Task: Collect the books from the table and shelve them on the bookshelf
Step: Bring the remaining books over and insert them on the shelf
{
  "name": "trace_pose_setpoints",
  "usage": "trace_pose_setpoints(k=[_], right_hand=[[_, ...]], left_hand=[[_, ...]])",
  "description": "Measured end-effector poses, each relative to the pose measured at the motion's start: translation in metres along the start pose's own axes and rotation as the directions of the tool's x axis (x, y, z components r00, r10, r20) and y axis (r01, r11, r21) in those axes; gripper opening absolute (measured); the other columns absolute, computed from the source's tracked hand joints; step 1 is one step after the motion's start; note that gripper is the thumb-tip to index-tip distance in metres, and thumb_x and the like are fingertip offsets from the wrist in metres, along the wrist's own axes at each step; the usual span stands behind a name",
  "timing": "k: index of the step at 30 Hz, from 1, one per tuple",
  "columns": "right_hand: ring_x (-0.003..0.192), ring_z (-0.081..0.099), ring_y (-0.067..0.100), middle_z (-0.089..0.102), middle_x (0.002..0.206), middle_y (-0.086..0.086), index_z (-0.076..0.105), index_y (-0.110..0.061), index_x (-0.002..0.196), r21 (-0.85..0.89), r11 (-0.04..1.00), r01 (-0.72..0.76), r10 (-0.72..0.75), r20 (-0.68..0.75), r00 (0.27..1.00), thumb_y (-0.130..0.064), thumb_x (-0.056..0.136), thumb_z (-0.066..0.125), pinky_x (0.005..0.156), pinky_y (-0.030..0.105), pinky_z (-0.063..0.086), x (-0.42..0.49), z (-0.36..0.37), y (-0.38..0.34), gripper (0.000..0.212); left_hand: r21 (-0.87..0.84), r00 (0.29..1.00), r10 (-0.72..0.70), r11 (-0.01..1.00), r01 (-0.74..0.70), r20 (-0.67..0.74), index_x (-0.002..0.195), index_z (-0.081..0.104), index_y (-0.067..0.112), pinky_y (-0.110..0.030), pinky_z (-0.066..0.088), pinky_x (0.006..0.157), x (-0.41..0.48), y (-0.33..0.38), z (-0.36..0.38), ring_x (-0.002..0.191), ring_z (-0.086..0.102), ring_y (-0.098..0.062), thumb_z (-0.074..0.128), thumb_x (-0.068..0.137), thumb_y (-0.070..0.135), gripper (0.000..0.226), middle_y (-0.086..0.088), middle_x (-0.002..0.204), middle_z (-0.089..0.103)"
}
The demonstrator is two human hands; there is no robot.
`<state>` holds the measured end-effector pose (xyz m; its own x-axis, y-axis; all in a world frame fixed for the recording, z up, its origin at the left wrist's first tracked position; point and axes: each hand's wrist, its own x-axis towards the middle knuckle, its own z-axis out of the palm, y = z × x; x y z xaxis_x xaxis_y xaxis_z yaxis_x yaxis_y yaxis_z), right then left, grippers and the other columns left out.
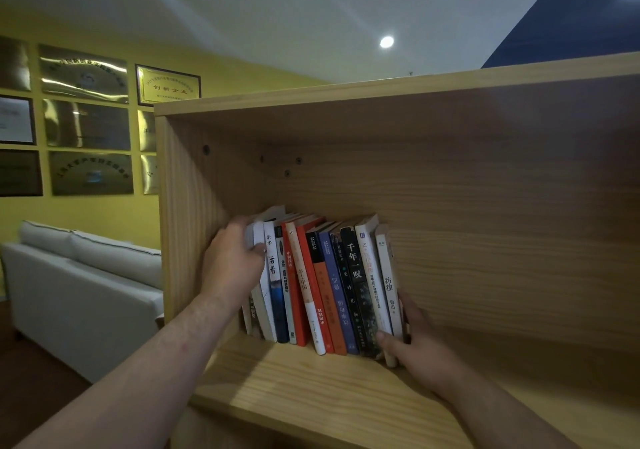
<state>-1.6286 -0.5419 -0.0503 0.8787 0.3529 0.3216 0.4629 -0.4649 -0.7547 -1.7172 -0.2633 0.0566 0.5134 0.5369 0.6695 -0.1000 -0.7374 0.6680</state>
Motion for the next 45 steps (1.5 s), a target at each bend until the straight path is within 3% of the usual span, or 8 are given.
trace_pose_setpoints(k=[5, 9, 14, 25, 30, 35, 40, 45], right_hand=[[0.135, 0.046, 0.017, 0.037, 0.152, -0.003, 0.009, -0.042, 0.160, 0.003, 1.000, -0.007, 0.007, 0.015, 1.000, -0.046, 0.088, 0.071, 0.114, 0.039, 0.041, 0.000, 0.001, 0.000, 0.095], [0.137, 0.044, 0.017, 0.036, 0.153, -0.003, 0.010, -0.044, 0.159, 0.008, 1.000, -0.007, 0.007, 0.018, 1.000, -0.047, 0.087, 0.071, 0.115, 0.041, 0.040, 0.001, 0.001, 0.000, 0.094], [0.132, 0.049, 0.017, 0.038, 0.150, -0.005, 0.013, -0.051, 0.155, 0.043, 0.999, -0.023, 0.022, 0.011, 1.000, -0.053, 0.081, 0.073, 0.110, 0.043, 0.046, 0.000, 0.000, 0.002, 0.095], [0.130, 0.049, 0.019, 0.043, 0.149, 0.000, 0.029, -0.035, 0.154, 0.045, 0.998, -0.040, 0.042, -0.050, 0.998, -0.046, 0.093, 0.065, 0.107, 0.041, 0.047, -0.019, -0.005, -0.020, 0.071], [0.125, 0.053, 0.015, 0.045, 0.144, -0.006, 0.040, -0.037, 0.145, 0.061, 0.990, 0.129, -0.112, -0.227, 0.967, -0.044, 0.091, 0.068, 0.099, 0.038, 0.051, -0.043, -0.029, -0.067, 0.061], [0.119, 0.058, 0.002, 0.057, 0.137, -0.016, 0.056, -0.035, 0.138, 0.351, 0.903, 0.247, -0.250, -0.037, 0.967, -0.049, 0.077, 0.074, 0.095, 0.025, 0.053, -0.075, -0.068, -0.122, 0.065], [0.082, 0.070, 0.012, 0.078, 0.091, -0.003, 0.074, -0.015, 0.103, 0.578, 0.804, 0.138, -0.069, -0.140, 0.988, -0.016, 0.096, 0.064, 0.066, 0.022, 0.057, -0.084, -0.098, -0.111, 0.012], [0.104, 0.069, 0.027, 0.074, 0.112, 0.013, 0.064, -0.003, 0.119, 0.889, 0.456, -0.037, 0.360, -0.147, 0.922, -0.022, 0.097, 0.063, 0.093, 0.042, 0.056, -0.067, -0.095, -0.064, 0.029]], left_hand=[[0.006, 0.994, 0.031, 1.000, -0.031, -0.101, 0.135, 0.054, 0.023, -0.043, 0.060, 0.081, -0.019, -0.001, -0.015, 0.100, 0.066, -0.018, 0.062, 0.092, 0.015, 0.044, 0.005, 0.118, 0.064], [-0.195, 0.993, -0.070, 0.980, 0.050, -0.098, 0.114, 0.052, 0.030, -0.019, 0.050, 0.060, -0.031, -0.001, -0.016, 0.082, 0.062, 0.001, 0.063, 0.094, 0.012, 0.029, 0.023, 0.092, 0.059], [-0.250, 0.959, -0.261, 0.926, 0.281, 0.111, 0.111, 0.055, 0.025, -0.022, 0.049, 0.054, -0.058, -0.025, 0.002, 0.078, 0.061, -0.003, 0.064, 0.095, 0.015, 0.021, 0.002, 0.106, 0.066], [-0.284, 0.972, -0.227, 0.937, 0.203, -0.057, 0.101, 0.058, 0.014, -0.031, 0.043, 0.060, -0.113, -0.013, -0.083, 0.078, 0.059, -0.014, 0.056, 0.098, 0.015, 0.003, -0.004, 0.093, 0.064], [-0.307, 0.994, -0.054, 0.948, 0.080, 0.094, 0.090, 0.059, 0.036, -0.029, 0.043, 0.060, -0.128, 0.014, -0.113, 0.081, 0.064, -0.010, 0.059, 0.096, 0.008, 0.029, 0.011, 0.087, 0.069], [-0.275, 0.916, 0.117, 0.961, -0.007, 0.384, 0.099, 0.061, 0.041, -0.021, 0.050, 0.051, -0.133, 0.063, -0.097, 0.078, 0.070, 0.001, 0.062, 0.095, 0.018, 0.024, 0.019, 0.083, 0.073], [-0.265, 0.894, 0.169, 0.963, -0.059, 0.416, 0.096, 0.061, 0.046, -0.021, 0.052, 0.052, -0.122, 0.104, -0.067, 0.074, 0.070, -0.009, 0.065, 0.093, 0.024, 0.022, 0.014, 0.085, 0.072], [-0.470, 0.936, -0.117, 0.840, 0.273, 0.333, 0.114, 0.060, 0.026, -0.034, 0.056, 0.076, -0.115, 0.094, -0.030, 0.099, 0.066, -0.017, 0.067, 0.091, 0.032, 0.025, 0.003, 0.108, 0.069]])
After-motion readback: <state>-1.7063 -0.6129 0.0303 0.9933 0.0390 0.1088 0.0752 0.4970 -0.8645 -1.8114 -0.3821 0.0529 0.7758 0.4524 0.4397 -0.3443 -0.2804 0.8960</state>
